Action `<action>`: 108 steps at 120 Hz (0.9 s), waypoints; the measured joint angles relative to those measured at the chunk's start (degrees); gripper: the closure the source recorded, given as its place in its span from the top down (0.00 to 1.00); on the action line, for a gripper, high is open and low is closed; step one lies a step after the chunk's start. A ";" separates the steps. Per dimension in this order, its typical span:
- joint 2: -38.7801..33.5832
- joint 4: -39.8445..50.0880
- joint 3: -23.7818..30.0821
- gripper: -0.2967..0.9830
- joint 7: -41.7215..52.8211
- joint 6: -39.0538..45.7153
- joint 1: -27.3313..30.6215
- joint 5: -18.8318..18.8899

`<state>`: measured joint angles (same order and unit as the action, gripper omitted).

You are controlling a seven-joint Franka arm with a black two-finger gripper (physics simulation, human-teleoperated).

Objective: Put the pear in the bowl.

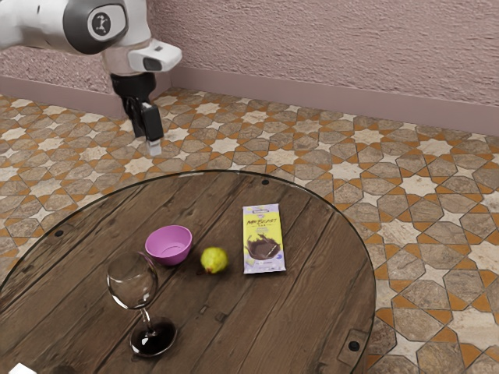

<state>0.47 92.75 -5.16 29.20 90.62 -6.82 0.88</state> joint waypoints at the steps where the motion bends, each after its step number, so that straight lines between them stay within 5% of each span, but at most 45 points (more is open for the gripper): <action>1: 0.00 0.00 0.01 0.77 0.25 0.16 0.01 0.01; 38: 0.86 0.36 1.10 0.77 4.93 3.18 0.97 -0.91; 68: 5.11 10.35 1.23 0.77 -5.86 9.92 -3.96 -4.42; 108: 7.38 22.37 1.13 0.77 -25.53 28.67 -4.36 -2.12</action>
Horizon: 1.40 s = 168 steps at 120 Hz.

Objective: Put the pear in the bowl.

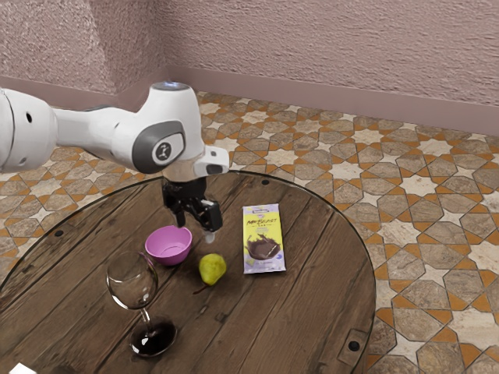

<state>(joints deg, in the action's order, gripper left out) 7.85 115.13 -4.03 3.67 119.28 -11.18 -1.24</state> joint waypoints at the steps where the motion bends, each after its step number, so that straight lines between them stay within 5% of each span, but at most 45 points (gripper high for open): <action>1: 0.23 0.05 0.00 0.77 -0.55 0.27 0.04 -0.18; 56: 10.97 -0.88 -0.10 0.75 -25.46 7.19 -0.24 -3.36; 92: 15.08 -2.14 -0.18 0.71 -31.90 10.83 -0.39 -2.92; 112: 16.32 -2.08 -0.25 0.61 -33.99 12.55 -0.41 -2.86; 132: 14.88 -1.90 -0.62 0.47 -35.44 13.24 -0.64 -2.54; 146: 7.02 -0.96 -0.65 0.37 -36.39 12.21 -0.37 -1.89; 168: 1.42 -0.82 -1.09 0.29 -37.48 8.96 5.57 -0.99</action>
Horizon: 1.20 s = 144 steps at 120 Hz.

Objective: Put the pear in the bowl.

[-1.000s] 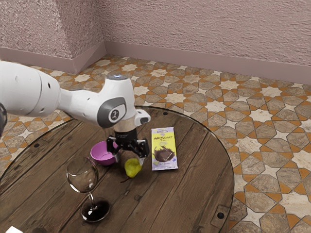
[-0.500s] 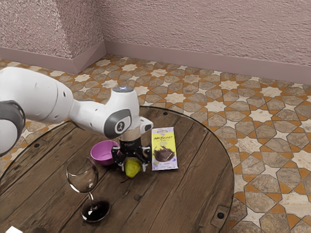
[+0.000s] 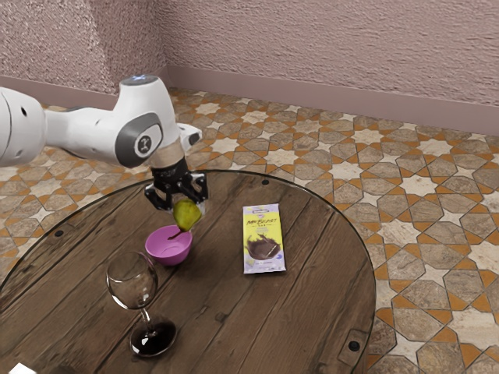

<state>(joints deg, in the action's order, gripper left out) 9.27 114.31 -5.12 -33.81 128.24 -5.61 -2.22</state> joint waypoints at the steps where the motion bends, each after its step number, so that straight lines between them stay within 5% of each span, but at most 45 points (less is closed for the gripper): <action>1: 0.03 -0.02 -0.01 0.29 -0.04 -0.11 0.28 0.04; 44: 13.36 -10.35 -2.69 0.30 -0.71 -2.30 3.82 0.29; 68: 9.15 -4.67 -2.98 0.32 -0.78 -2.54 2.26 0.07; 91: 8.37 -3.67 -4.51 0.55 0.14 -2.46 2.00 -0.83; 120: 8.07 -3.49 -4.58 0.70 1.80 -2.36 1.56 -1.67; 144: -3.68 -4.66 -4.59 0.74 10.50 -8.94 -2.78 -1.81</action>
<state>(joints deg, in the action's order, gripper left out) 5.59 109.64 -9.70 -23.31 119.30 -8.38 -4.03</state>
